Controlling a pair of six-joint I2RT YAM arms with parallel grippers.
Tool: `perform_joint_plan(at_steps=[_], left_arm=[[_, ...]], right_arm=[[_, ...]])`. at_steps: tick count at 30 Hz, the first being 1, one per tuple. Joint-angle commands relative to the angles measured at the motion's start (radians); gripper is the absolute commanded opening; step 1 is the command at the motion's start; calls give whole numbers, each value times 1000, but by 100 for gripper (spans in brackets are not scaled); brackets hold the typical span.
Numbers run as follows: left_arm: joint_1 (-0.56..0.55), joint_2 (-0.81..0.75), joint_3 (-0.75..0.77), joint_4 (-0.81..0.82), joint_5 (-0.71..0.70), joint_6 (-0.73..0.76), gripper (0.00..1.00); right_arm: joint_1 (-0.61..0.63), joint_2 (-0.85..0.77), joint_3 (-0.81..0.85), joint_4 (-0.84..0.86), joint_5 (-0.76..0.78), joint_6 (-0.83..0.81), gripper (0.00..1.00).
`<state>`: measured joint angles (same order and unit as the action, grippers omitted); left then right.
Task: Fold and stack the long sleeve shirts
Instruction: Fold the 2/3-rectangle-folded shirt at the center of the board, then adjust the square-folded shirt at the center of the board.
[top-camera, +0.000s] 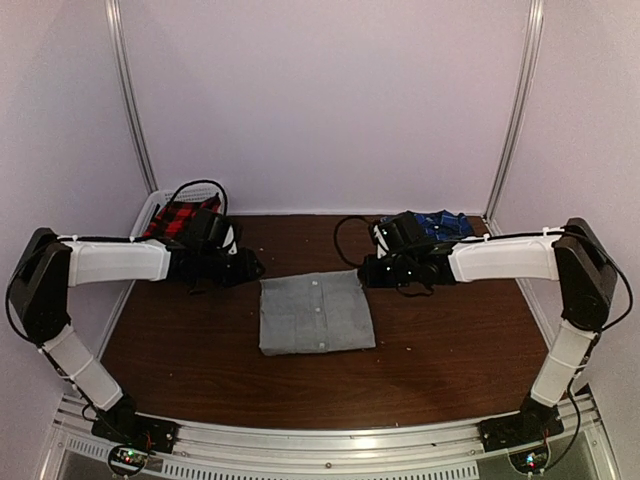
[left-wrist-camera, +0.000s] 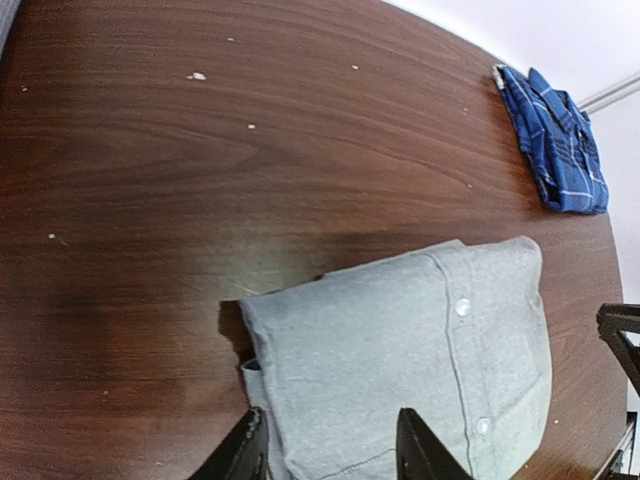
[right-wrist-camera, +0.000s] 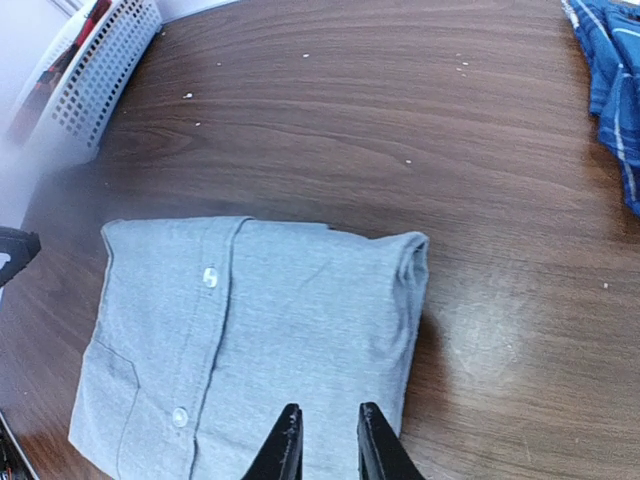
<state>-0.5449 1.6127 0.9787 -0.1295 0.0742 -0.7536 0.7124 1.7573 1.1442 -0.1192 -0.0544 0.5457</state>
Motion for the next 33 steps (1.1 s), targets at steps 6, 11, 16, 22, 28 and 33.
perform_joint_plan(at_steps=[6,11,16,22,28,33], left_arm=[[-51,129,117,31,40,35,35],[-47,269,206,14,36,84,31],[-20,373,282,-30,18,95,30],[3,429,292,-46,11,99,30],[8,456,295,-48,15,107,30],[10,443,336,-97,1,133,29]], right_arm=[[8,160,150,12,-59,-47,15],[-26,263,230,18,-97,-34,14],[-57,355,295,17,-128,-31,14],[-92,416,308,6,-154,6,14],[-106,423,311,5,-179,39,17],[-107,386,332,-36,-163,24,22]])
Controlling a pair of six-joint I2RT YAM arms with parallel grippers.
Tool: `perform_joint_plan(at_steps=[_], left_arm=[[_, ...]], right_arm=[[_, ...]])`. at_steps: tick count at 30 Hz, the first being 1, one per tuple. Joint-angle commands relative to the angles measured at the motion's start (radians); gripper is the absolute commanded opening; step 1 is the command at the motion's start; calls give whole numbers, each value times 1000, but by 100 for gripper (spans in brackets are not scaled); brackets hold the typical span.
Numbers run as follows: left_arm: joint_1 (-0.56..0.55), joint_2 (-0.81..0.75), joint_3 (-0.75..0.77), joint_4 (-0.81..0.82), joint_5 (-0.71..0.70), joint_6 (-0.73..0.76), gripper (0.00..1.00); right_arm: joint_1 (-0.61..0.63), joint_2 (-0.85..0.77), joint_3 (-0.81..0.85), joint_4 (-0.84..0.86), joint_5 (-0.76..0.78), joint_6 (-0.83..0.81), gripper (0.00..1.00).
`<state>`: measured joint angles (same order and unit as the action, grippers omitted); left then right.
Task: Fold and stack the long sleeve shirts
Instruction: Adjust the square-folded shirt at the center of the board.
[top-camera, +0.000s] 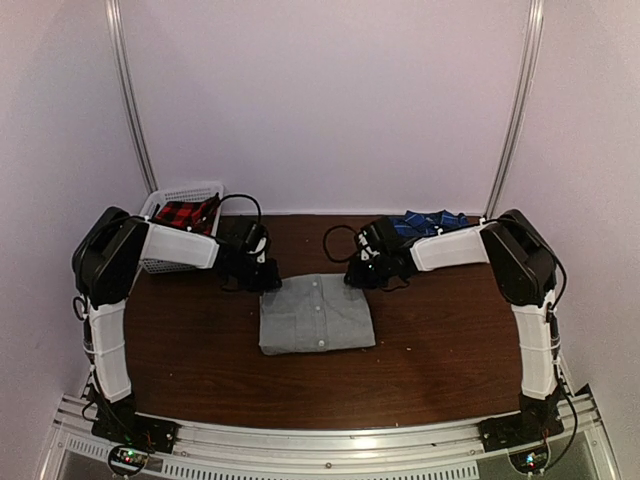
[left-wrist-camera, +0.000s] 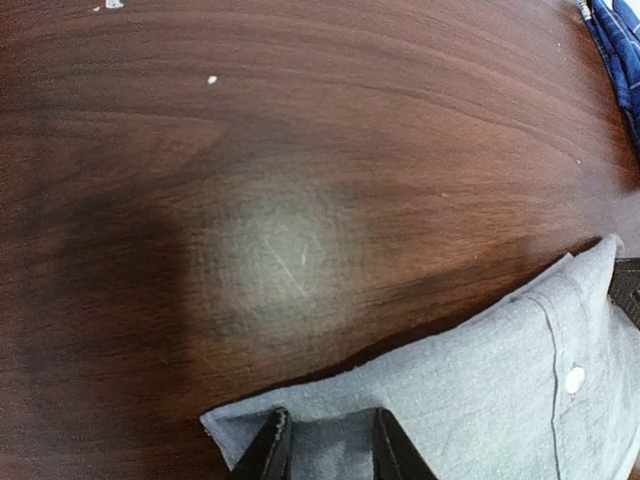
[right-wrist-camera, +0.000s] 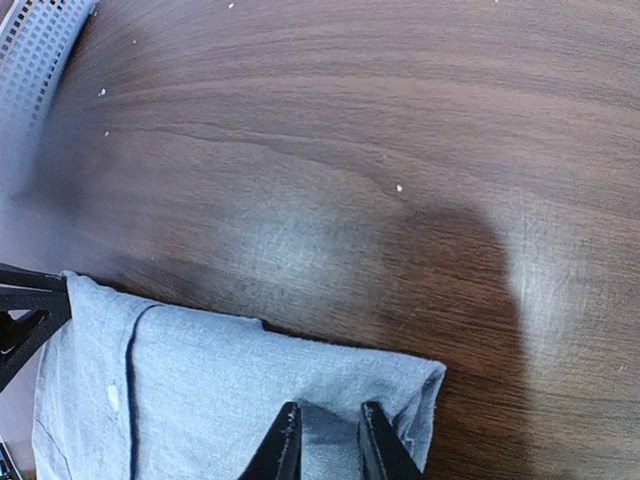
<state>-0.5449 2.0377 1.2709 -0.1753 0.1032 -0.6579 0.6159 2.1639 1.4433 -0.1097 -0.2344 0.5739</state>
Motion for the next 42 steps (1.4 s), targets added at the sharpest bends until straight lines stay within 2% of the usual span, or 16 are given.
perform_joint_plan(at_steps=[1,8,14,19,25,30,42], left_arm=[[10,7,53,-62,-35,44,30],[7,-121,57,-126,-80,79,32],[-52,-282,-65,-119,-34,48,32],[-135,-368,-230,-29,73,-37,32],[-250,-409,-417,61,117,-159,32],[-276,-435,-554,121,130,-222,31],[-315,-471,-666,161,144,-271,31]], right_arm=[[-10,-35,35,-55,25,-10,23],[-9,-180,-15,-108,104,-63,28],[36,-317,-111,-114,144,-71,30],[93,-390,-198,-80,145,-42,30],[172,-386,-239,-77,153,-19,31],[208,-370,-261,-81,159,-6,31],[241,-387,-384,-50,152,37,31]])
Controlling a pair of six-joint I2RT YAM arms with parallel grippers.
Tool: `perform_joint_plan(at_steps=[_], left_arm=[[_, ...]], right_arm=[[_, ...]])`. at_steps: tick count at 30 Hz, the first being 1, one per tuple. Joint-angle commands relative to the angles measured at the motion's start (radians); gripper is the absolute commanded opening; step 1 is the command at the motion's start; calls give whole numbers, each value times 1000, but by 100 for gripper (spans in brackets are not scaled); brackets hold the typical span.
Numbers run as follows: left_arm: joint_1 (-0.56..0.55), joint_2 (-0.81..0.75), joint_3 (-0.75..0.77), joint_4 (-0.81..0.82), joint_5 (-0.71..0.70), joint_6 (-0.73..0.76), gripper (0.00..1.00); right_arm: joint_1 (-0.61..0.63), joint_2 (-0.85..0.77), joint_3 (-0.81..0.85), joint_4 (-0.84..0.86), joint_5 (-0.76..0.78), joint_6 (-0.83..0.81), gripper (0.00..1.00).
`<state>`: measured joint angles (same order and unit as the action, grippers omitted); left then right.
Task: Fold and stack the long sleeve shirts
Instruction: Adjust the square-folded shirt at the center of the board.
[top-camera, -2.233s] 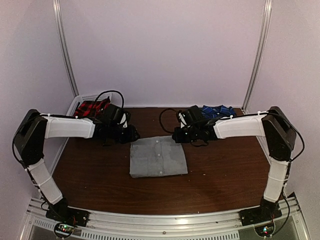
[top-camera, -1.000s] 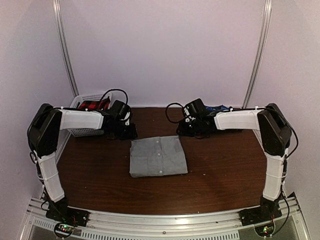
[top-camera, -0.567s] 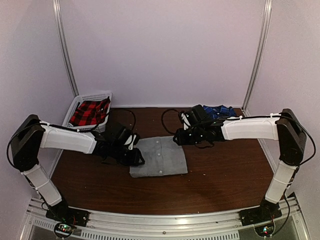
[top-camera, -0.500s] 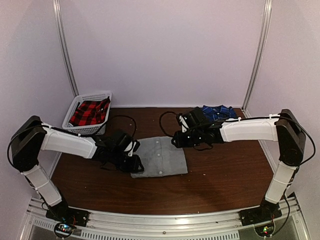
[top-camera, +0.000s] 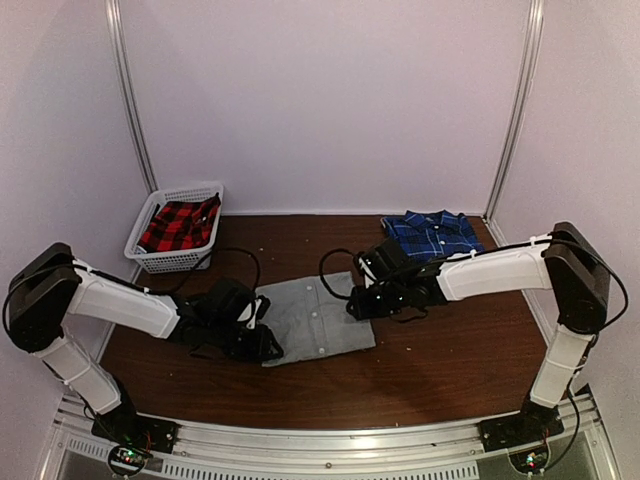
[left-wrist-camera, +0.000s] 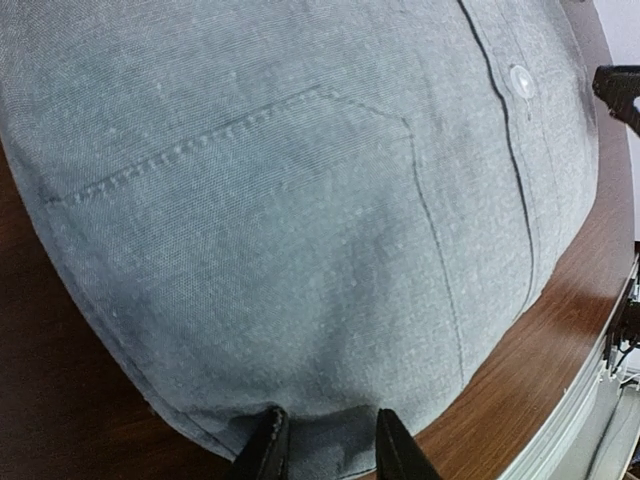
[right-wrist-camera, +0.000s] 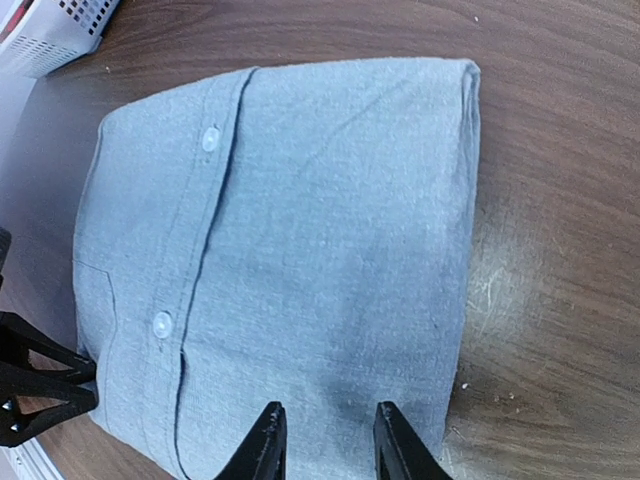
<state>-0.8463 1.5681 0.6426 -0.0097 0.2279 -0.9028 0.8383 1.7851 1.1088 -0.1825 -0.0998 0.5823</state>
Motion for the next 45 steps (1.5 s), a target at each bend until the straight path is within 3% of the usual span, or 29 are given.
perform_joint_plan(at_steps=[1,14,28,37,45], left_arm=[[-16,-5,-43,-5,19,-30,31],[-16,-80,-148,-36,-6,-36,31],[5,-331,-147,-212,-164,-40,32],[196,-281,-92,-106,-23,33,33],[309,-139,-13,-20,141,121,42]], right_arm=[[27,-17,-69,27,19,35,31],[155,-100,-295,97,8,164,31],[189,-180,-281,30,35,157,32],[158,-239,-200,-25,86,95,34],[106,-288,-198,-18,95,70,41]])
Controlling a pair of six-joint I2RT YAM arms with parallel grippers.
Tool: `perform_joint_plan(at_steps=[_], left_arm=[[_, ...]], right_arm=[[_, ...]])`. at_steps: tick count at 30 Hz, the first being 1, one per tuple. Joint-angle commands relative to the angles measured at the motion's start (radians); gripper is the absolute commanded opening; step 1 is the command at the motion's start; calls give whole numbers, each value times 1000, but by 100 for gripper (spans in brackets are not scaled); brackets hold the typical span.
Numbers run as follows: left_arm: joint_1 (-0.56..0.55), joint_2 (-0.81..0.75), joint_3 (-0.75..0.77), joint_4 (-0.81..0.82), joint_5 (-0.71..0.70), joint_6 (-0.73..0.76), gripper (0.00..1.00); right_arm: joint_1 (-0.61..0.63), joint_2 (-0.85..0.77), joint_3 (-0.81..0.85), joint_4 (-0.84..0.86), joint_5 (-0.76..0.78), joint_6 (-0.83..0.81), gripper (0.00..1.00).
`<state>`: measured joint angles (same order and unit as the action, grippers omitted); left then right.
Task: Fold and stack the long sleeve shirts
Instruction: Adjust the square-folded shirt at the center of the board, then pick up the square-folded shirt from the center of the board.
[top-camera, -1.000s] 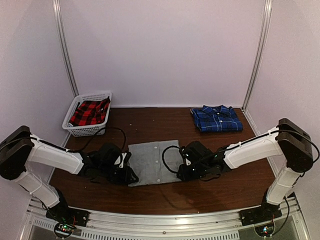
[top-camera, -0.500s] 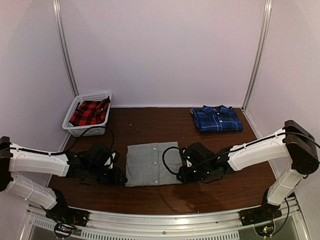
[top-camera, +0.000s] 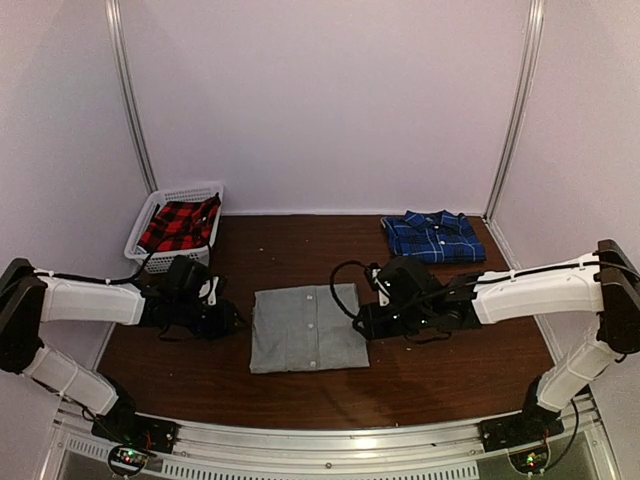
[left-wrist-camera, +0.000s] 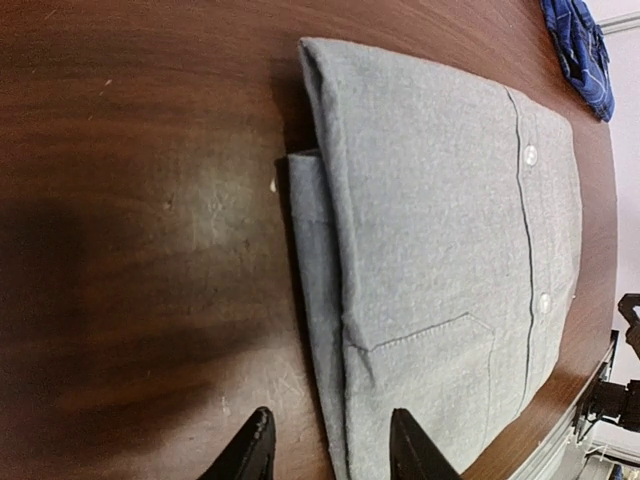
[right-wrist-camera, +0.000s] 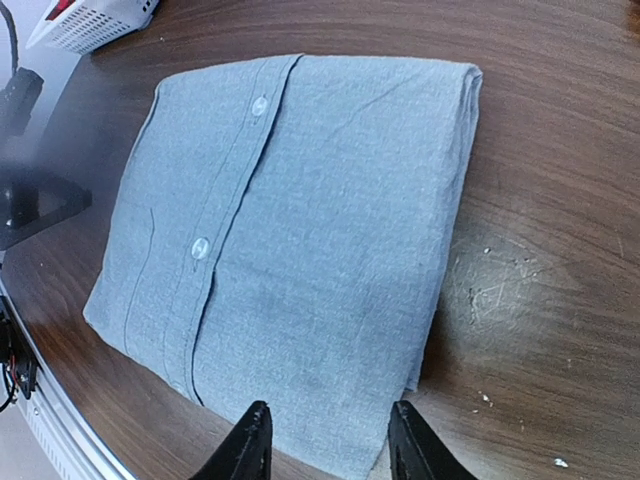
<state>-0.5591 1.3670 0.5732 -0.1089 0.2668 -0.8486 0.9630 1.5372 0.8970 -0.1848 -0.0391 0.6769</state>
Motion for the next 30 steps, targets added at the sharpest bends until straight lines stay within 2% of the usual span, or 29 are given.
perform_joint_plan(at_steps=[1,8,20,30], left_arm=[[23,86,72,71,105,77,43],[24,205,143,10,102,126,43],[22,280,173,-9,102,140,40],[-8,316,179,5,111,96,33]], right_arm=[[-23,-43,10,-16,34,-27,41],[-46,-77,-31,-8,34,-27,43],[-65,-98,-50,-6,34,-33,44],[-70,-99,-84,28,24,-24,45]])
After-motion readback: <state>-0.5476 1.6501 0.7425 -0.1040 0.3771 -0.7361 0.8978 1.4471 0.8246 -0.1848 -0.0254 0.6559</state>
